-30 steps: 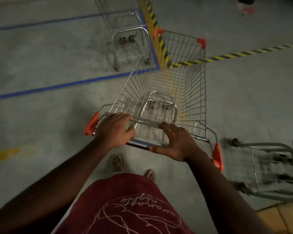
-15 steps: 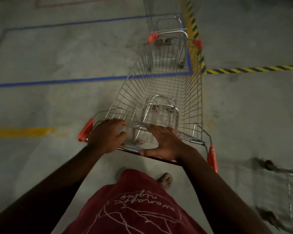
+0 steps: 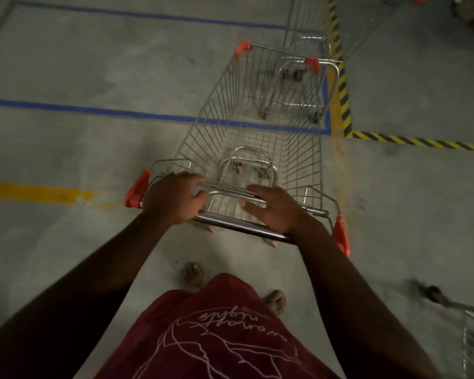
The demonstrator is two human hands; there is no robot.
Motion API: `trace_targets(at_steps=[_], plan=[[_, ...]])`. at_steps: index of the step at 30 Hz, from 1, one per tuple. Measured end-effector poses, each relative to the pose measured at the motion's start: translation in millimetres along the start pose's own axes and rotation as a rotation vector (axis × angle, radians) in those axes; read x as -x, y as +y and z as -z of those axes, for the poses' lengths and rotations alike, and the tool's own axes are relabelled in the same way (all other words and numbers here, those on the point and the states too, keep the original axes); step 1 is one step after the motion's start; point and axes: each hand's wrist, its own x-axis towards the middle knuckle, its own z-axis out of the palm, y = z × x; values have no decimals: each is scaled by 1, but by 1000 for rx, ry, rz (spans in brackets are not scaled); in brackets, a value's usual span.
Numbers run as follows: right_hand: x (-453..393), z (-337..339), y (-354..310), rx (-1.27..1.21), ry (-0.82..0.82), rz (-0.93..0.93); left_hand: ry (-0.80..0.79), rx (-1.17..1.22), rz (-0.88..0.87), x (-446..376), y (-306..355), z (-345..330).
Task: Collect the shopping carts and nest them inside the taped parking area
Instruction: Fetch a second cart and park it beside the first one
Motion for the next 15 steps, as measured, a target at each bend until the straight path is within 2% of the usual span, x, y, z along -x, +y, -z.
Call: trace_targets(at_steps=[3,5,9,15], plan=[[-9,-1,-7,245,93,-199,4,54,-5,-19,-32,8],[-9,-7,-12,295,128,-270,2,64,-3,-28,-48,15],[-26,-23,-39,331,302,-262,33,46,-32,-46,-76,26],[-76,-14,-72,347,316,-228,36,9,-36,-85,-110,39]])
